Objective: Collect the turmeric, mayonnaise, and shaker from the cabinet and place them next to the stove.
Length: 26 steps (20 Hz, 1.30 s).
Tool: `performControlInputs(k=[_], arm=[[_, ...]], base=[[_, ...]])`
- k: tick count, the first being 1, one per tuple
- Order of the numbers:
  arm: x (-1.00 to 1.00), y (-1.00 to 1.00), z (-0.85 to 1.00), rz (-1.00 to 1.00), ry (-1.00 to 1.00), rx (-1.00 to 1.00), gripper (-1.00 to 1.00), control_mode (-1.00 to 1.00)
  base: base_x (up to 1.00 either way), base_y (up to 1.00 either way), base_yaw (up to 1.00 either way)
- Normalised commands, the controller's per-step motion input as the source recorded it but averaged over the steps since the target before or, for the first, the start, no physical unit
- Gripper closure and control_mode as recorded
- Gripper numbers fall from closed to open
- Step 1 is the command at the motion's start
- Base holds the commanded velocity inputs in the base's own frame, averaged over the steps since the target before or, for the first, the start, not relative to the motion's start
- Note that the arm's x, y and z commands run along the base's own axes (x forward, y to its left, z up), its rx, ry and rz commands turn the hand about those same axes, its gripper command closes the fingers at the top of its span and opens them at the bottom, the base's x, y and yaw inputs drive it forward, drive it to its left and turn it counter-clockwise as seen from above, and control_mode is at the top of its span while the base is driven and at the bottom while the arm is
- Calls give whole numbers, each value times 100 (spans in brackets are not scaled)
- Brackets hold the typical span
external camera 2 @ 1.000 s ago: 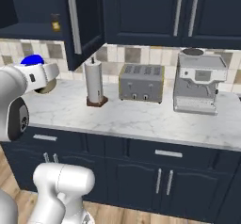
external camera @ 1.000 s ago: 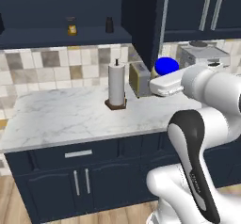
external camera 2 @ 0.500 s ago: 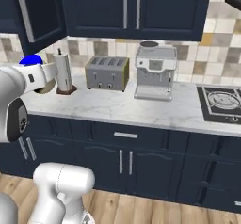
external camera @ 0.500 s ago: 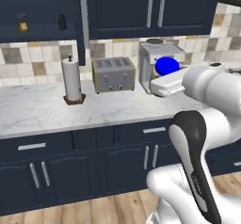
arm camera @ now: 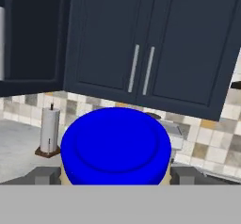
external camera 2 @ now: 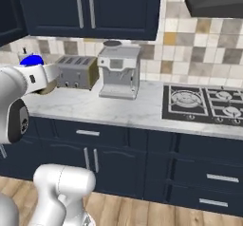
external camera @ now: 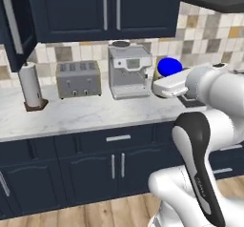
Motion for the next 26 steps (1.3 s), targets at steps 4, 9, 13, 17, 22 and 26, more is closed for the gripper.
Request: performControlInputs(k=[4,9,13,17,22,26], arm=[[0,0,0,0,0,0,100,100],[0,0,0,0,0,0,100,100],[0,0,0,0,0,0,100,100],[0,0,0,0,0,0,100,100],[0,0,0,0,0,0,100,100],[0,0,0,0,0,0,100,100]], base=[[49,-67,0],[56,-66,0],[56,-66,0],[54,-67,0],[66,-44,0],[69,-27,0]])
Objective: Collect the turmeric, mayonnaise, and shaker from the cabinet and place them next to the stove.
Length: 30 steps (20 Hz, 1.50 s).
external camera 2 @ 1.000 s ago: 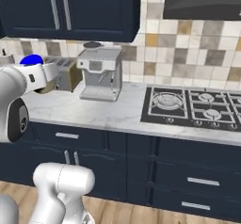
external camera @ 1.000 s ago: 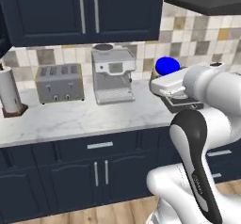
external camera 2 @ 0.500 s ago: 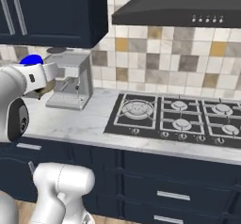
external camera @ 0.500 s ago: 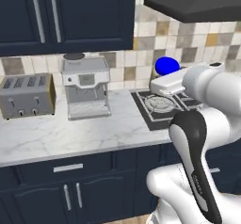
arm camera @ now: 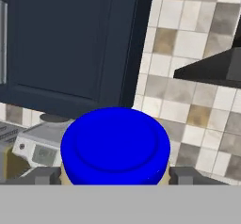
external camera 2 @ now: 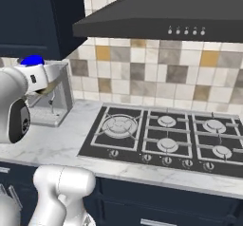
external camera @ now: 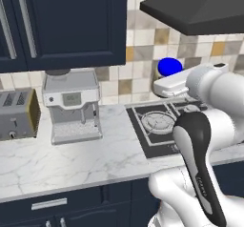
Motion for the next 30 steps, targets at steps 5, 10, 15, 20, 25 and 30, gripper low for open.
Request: performControlInputs(k=[5,10,15,20,25,30], arm=[[0,0,0,0,0,0,100,100],[39,-10,-34,8,5,-2,100,-100],[60,-23,-75,24,18,-11,100,-100],[63,-11,-61,31,8,-4,100,-100],[61,3,-63,33,0,0,100,-100],[51,7,-56,24,0,-5,100,-100]], base=[[62,-28,0],[28,-4,1],[0,0,0],[0,0,0],[0,0,0],[0,0,0]])
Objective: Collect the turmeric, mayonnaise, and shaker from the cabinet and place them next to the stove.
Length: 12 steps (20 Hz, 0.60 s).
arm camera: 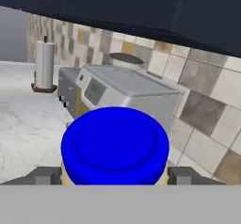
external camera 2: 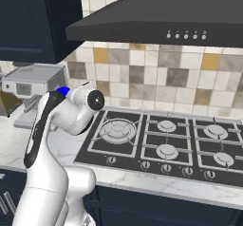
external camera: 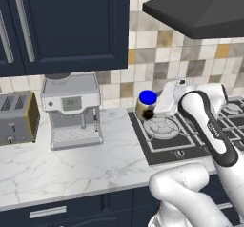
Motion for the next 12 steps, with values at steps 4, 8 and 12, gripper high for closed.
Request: performControlInputs(k=[4,8,12], arm=[[51,8,-53,20,0,-9,100,-100],[56,7,-59,20,0,-8,100,-100],[58,1,-54,18,1,-8,100,-100]], base=[[0,0,0],[0,0,0],[0,0,0]])
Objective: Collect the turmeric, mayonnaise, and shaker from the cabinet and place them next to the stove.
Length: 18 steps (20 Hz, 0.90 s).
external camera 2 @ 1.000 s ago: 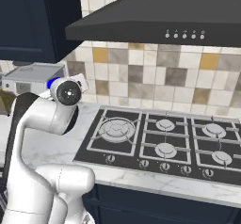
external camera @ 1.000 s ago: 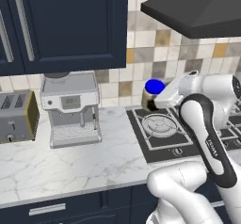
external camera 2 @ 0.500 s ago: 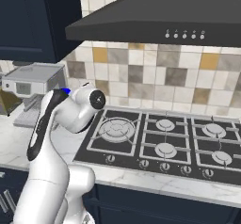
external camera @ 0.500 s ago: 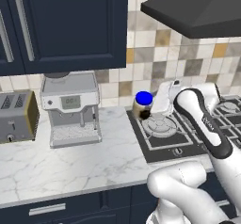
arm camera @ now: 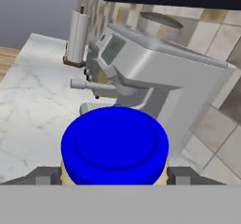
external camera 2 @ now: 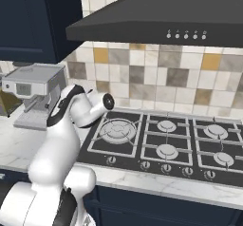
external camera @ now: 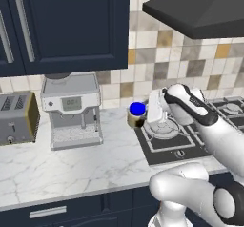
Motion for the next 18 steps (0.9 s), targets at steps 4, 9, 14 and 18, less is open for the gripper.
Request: performControlInputs(k=[4,9,14,18], arm=[[48,13,-51,14,6,-12,100,-100],[59,13,-34,9,9,-2,100,-100],[64,10,-35,8,7,0,100,-100],[57,2,-33,6,2,0,100,-100]], base=[[0,0,0],[0,0,0],[0,0,0],[0,0,0]])
